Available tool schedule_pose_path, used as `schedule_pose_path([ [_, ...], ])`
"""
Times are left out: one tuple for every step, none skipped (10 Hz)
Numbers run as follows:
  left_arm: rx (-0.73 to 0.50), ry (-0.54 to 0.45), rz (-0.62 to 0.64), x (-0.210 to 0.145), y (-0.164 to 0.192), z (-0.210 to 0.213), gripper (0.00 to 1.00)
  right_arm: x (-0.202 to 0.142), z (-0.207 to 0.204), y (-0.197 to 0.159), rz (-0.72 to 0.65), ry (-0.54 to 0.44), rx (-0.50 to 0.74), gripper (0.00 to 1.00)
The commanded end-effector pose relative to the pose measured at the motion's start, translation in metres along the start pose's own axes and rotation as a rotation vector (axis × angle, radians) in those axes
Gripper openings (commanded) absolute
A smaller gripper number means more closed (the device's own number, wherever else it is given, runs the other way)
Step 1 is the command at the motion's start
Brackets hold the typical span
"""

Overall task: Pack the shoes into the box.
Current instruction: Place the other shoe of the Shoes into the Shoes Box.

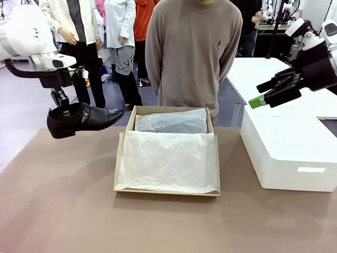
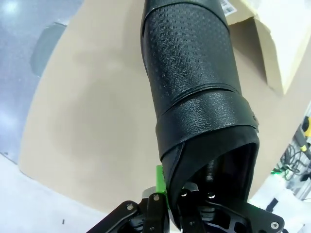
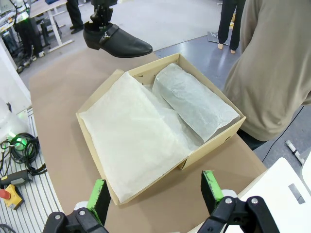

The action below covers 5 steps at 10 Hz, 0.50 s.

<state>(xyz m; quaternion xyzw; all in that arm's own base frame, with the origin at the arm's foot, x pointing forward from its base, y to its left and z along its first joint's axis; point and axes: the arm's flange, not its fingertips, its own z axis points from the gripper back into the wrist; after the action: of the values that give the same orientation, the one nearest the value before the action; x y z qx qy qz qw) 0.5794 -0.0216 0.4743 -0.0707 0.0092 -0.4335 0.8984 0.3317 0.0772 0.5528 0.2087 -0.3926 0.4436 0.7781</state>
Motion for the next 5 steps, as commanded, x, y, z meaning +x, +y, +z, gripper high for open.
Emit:
schedule_pose_path([
  [0.003, -0.001, -0.007, 0.0009, 0.0020, -0.0027, 0.00, 0.0005, -0.0006, -0.0017, 0.010, -0.017, 0.010, 1.00],
  [0.003, -0.001, -0.007, 0.0009, 0.0020, -0.0027, 0.00, 0.0005, -0.0006, -0.0017, 0.010, -0.017, 0.010, 1.00],
  [0.003, -0.001, -0.007, 0.0009, 0.0020, -0.0027, 0.00, 0.0005, -0.0006, -0.0017, 0.010, -0.017, 0.010, 1.00],
  [0.003, -0.001, -0.007, 0.0009, 0.0020, -0.0027, 0.00, 0.0005, -0.0006, -0.0017, 0.010, -0.017, 0.010, 1.00],
  [-0.006, 0.006, -0.001, 0.0014, 0.0013, -0.0057, 0.00, 0.0005, -0.0006, -0.0017, 0.010, -0.017, 0.010, 1.00],
])
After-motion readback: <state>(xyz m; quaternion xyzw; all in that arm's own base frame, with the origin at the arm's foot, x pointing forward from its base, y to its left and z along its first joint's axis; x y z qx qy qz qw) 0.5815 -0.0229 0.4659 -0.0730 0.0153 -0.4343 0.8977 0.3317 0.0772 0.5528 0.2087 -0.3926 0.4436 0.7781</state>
